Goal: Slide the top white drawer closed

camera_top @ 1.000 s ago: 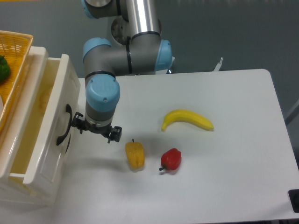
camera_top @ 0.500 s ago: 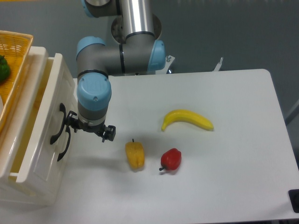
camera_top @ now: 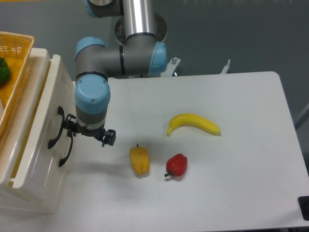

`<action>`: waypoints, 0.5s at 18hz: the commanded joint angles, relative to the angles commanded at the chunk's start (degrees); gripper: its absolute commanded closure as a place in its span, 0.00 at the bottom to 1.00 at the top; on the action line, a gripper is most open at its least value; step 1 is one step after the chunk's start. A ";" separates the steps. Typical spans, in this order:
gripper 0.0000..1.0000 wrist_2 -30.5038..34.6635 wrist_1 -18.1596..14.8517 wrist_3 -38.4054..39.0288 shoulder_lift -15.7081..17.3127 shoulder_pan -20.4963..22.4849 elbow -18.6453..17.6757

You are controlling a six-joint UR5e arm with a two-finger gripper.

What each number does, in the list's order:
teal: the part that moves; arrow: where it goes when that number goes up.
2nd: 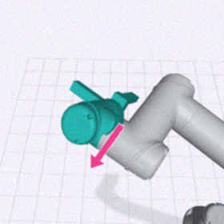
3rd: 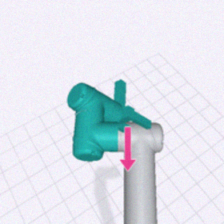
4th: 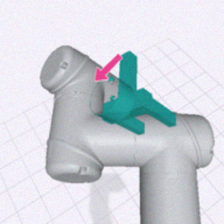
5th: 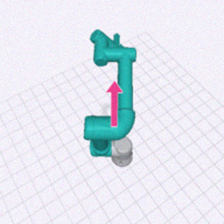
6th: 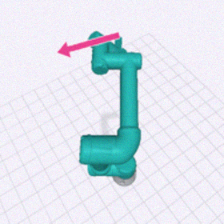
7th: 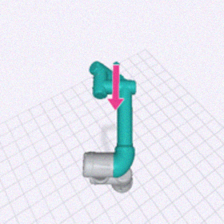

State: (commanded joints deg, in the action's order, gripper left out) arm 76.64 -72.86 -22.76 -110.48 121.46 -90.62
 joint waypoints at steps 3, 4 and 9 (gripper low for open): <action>0.00 -0.09 0.00 0.35 0.17 0.00 0.00; 0.00 -0.09 0.00 0.35 0.44 0.00 0.00; 0.00 -0.18 -0.09 0.44 0.44 -0.09 0.00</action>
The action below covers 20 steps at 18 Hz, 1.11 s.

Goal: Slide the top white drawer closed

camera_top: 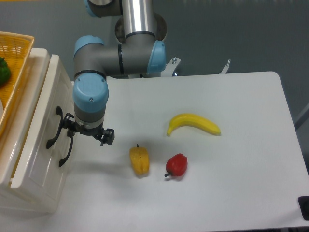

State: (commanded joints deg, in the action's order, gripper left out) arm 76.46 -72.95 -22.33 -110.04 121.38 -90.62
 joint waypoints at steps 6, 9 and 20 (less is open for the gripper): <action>0.00 0.00 0.09 1.14 0.00 -0.09 0.00; 0.00 0.00 0.09 1.23 0.00 -0.44 0.00; 0.00 0.17 0.09 0.88 0.00 -0.35 0.00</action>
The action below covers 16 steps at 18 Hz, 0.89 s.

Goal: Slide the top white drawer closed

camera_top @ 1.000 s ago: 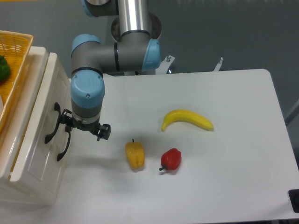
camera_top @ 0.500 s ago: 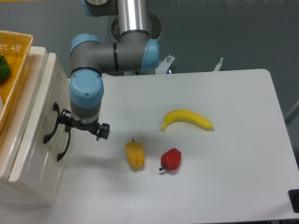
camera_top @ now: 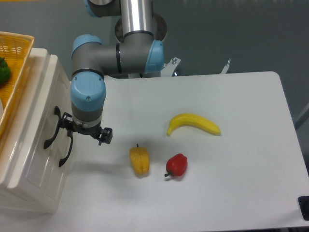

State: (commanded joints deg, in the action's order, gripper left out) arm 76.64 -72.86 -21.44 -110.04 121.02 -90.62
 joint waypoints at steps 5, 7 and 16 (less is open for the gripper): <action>0.00 0.96 0.18 -1.58 0.44 4.48 1.58; 0.00 6.04 -0.09 -5.52 0.88 5.01 1.85; 0.00 12.39 -0.44 -22.57 1.41 12.21 2.64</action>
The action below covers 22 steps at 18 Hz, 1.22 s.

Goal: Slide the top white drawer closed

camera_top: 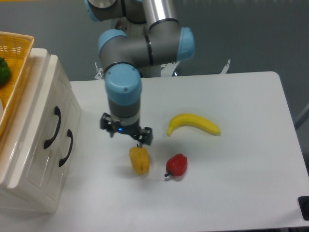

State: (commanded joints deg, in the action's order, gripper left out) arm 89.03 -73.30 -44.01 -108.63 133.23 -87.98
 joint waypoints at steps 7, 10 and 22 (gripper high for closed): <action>0.00 1.05 -0.17 -15.39 2.11 6.15 0.09; 0.00 4.21 -0.17 -19.17 2.29 7.65 0.00; 0.00 5.27 -2.46 -38.52 4.83 16.53 -0.26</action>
State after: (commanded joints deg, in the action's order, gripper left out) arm 94.31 -75.76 -82.53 -103.80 149.76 -88.24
